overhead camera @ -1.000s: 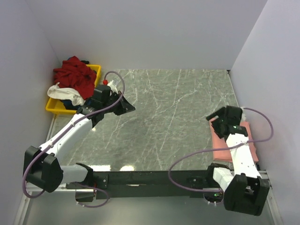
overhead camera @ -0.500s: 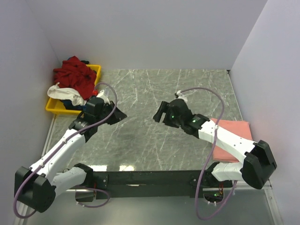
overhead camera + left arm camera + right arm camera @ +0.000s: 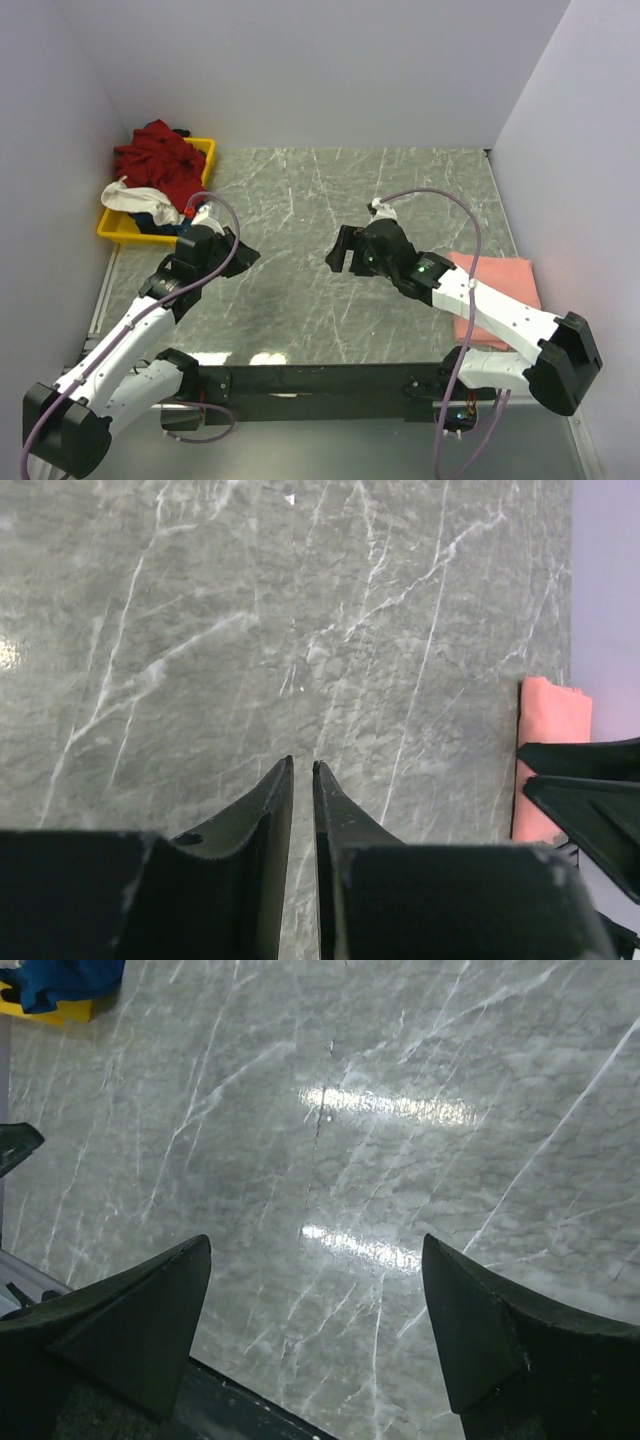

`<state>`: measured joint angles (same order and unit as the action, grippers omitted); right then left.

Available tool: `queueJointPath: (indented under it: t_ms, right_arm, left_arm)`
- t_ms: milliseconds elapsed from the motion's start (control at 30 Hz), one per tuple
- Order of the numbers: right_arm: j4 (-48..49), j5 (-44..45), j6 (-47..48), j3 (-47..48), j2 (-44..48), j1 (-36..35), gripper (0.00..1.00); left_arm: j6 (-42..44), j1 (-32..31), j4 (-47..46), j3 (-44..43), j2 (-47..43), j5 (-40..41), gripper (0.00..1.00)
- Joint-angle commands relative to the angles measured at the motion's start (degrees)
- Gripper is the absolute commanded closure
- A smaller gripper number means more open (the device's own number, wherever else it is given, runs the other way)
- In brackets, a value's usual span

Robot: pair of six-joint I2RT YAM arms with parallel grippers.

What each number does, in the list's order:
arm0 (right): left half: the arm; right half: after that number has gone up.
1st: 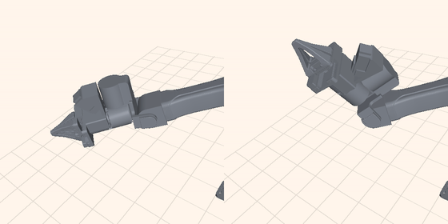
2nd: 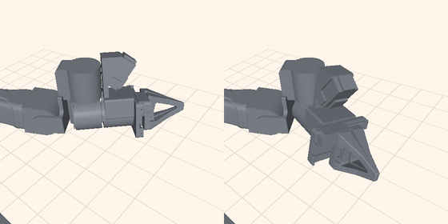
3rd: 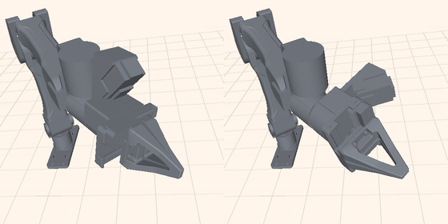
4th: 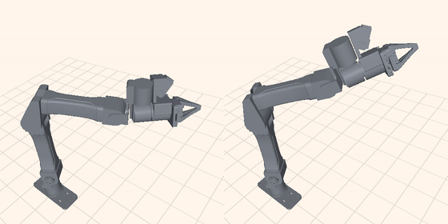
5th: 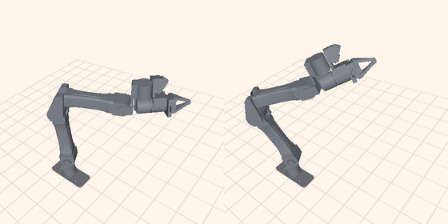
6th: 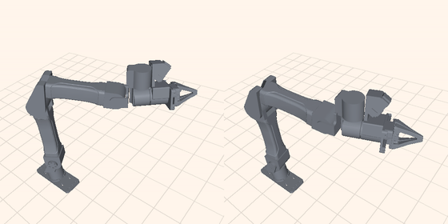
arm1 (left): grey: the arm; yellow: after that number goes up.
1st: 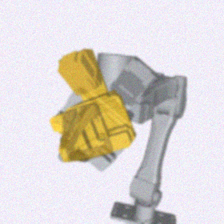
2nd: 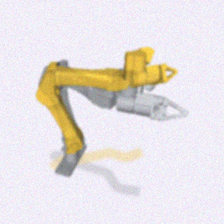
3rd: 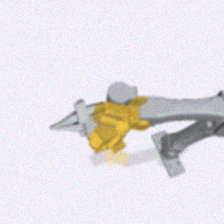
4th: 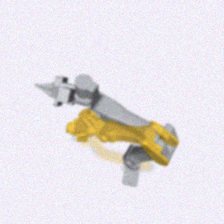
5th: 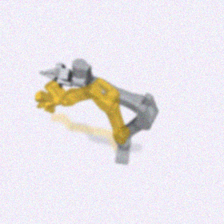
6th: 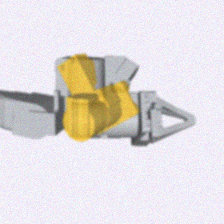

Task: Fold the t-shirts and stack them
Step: Reset both grippers

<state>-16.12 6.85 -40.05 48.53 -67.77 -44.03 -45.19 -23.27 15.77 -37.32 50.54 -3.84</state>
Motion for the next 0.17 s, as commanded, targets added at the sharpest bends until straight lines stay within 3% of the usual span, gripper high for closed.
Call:
queueJointPath:
  t_ms: [0,133]
  right_arm:
    - [0.47,0.45,3.75,-0.8,2.38,0.79,0.08]
    - [1.18,-0.96,4.63,-1.16,2.64,1.84,0.08]
  left_arm:
    - [-1.39,0.06,-4.25,0.41,-0.54,1.37,0.81]
    - [-1.13,-0.11,-3.55,-1.0,1.39,1.64,0.79]
